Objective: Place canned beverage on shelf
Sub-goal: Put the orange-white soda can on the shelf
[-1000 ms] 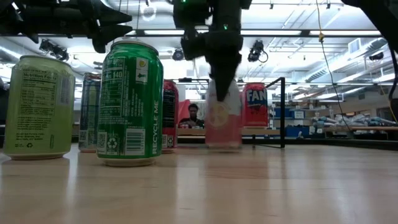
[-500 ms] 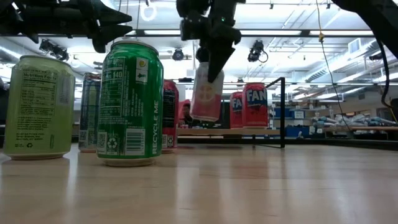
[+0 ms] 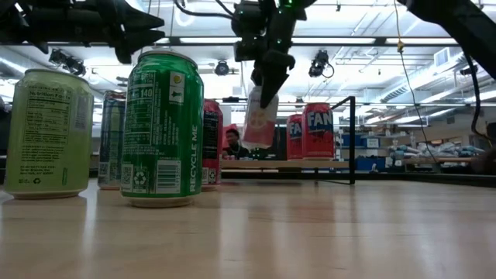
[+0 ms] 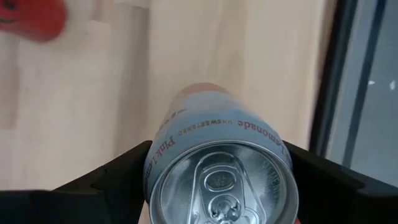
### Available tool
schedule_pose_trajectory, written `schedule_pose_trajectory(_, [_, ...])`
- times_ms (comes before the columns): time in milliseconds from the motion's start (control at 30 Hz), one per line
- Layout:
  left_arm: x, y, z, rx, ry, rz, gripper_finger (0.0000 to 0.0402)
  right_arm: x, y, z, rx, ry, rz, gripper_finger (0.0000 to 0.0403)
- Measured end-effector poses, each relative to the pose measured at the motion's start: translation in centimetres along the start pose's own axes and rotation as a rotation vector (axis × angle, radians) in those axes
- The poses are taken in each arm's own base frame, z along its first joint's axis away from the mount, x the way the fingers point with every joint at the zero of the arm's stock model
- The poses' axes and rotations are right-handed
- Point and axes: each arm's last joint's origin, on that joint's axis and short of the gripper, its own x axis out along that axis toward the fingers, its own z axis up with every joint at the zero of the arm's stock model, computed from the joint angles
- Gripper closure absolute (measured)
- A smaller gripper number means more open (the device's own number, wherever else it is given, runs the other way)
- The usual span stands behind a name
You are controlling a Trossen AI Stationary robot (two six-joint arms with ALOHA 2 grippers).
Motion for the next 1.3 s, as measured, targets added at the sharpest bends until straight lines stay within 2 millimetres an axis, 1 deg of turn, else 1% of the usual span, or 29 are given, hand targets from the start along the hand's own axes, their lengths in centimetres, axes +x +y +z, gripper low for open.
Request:
schedule_pose_trajectory(167, [0.0,0.0,0.2,0.008,-0.016,-0.002,0.0209,0.2,-2.2,-0.5,0.002,-0.043,-0.045,0.0078])
schedule_pose_trajectory(367, [0.0,0.0,0.2,0.035,-0.020,-0.002,0.0209,0.3,-5.3,-2.4,0.077,-0.059,-0.048,0.0078])
schedule_pose_trajectory(533, [0.0,0.0,0.2,0.036,-0.019,-0.002,0.0209,0.3,-7.0,-3.6,0.121,-0.068,-0.051,0.0078])
schedule_pose_trajectory(633, [0.0,0.0,0.2,0.037,-0.019,-0.002,0.0209,0.3,-7.3,-4.0,0.133,-0.071,-0.025,0.0078])
schedule_pose_trajectory(733, [0.0,0.0,0.2,0.037,-0.019,-0.002,0.0209,0.8,-7.7,-4.0,0.138,-0.075,-0.028,0.0078])
schedule_pose_trajectory(900, [0.0,0.0,0.2,0.037,-0.019,-0.002,0.0209,2.6,-7.8,-4.0,0.123,-0.036,-0.014,0.0078])
schedule_pose_trajectory(967, [0.0,0.0,0.2,0.036,-0.019,-0.001,0.0209,3.0,-7.8,-4.0,0.119,-0.020,-0.023,0.0078])
schedule_pose_trajectory(1167, [0.0,0.0,0.2,0.036,-0.018,-0.001,0.0209,3.1,-8.3,-4.3,0.130,-0.017,-0.033,0.0077])
schedule_pose_trajectory(1300, [0.0,0.0,0.2,0.036,-0.016,-0.001,0.0209,3.1,-8.5,-4.5,0.149,-0.018,-0.033,0.0064])
